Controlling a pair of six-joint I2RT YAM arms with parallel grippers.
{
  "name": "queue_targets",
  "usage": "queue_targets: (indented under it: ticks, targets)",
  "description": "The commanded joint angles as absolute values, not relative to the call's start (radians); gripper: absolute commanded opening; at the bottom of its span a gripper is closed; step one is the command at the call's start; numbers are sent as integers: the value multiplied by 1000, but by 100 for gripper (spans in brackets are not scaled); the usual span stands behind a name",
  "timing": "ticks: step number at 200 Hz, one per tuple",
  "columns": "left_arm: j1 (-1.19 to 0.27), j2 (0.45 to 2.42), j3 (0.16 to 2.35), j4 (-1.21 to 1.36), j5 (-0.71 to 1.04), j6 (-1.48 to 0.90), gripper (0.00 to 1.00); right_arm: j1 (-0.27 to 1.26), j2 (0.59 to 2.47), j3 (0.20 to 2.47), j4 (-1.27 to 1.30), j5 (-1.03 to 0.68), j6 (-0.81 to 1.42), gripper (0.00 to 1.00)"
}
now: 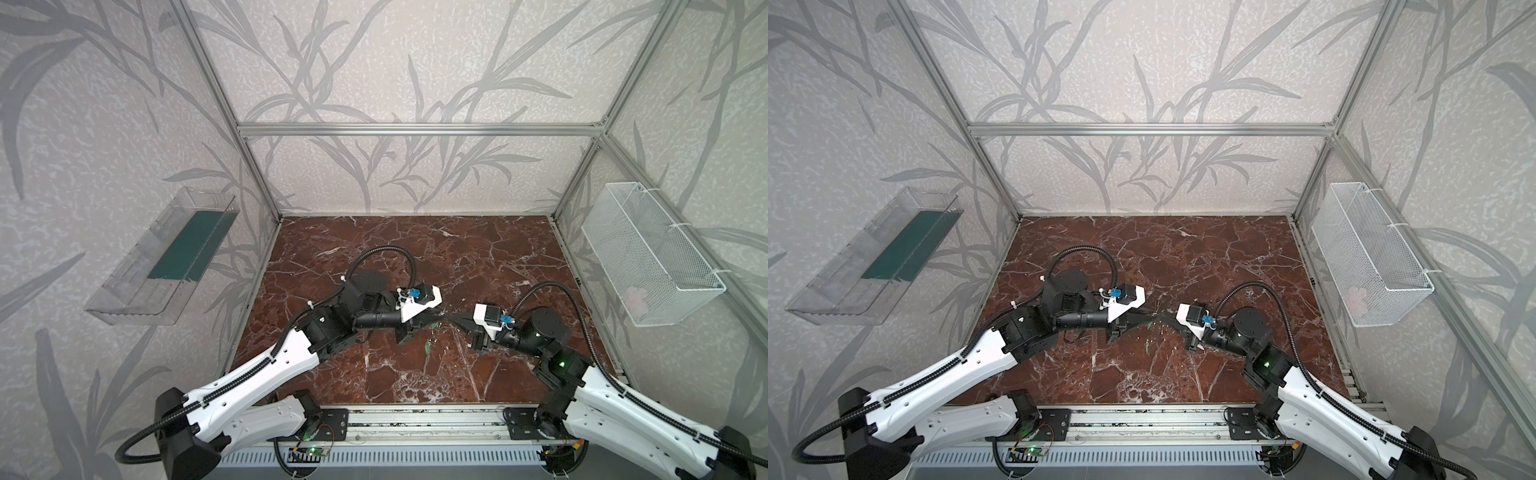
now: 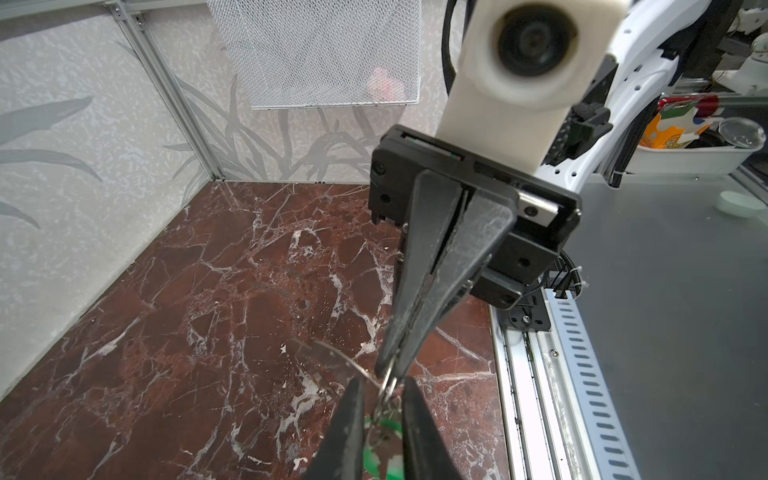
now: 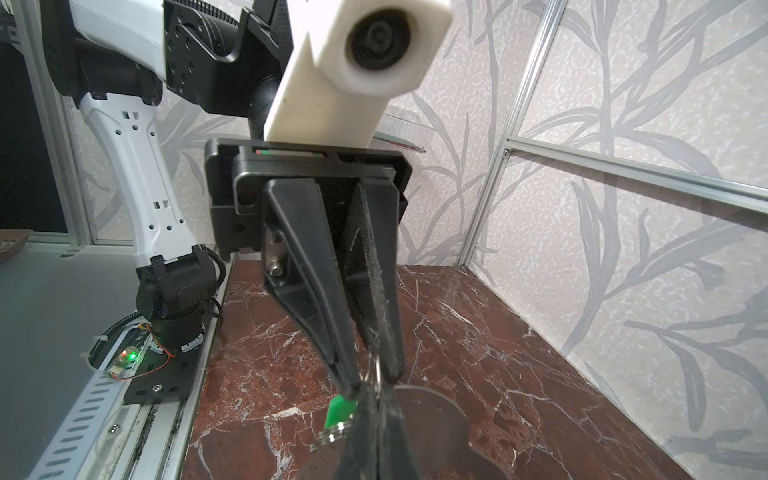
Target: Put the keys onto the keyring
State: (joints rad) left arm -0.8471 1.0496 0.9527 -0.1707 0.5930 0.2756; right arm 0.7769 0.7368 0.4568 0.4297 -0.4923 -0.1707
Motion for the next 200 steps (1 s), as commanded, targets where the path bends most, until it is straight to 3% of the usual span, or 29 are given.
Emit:
queue_targets:
  ticks: [1, 29, 47, 68, 87, 142, 200]
  targets:
    - [-843, 1042, 946, -128, 621, 280, 12, 775, 739, 460, 509, -524, -155, 0]
    - [-844, 1054, 964, -151, 630, 302, 0, 775, 747, 453, 531, -524, -150, 0]
    - [-844, 1064, 995, -203, 628, 326, 0, 775, 745, 458, 498, -494, -164, 0]
    - [-850, 1100, 1084, -346, 600, 382, 0, 775, 722, 502, 335, -442, -243, 14]
    - [-874, 1152, 1192, -504, 551, 447, 0, 775, 701, 551, 192, -414, -310, 19]
    - [-948, 1283, 1415, -767, 443, 561, 0, 775, 667, 608, 34, -416, -380, 20]
    - [-998, 1337, 1503, -858, 362, 621, 0, 775, 638, 607, -5, -414, -396, 20]
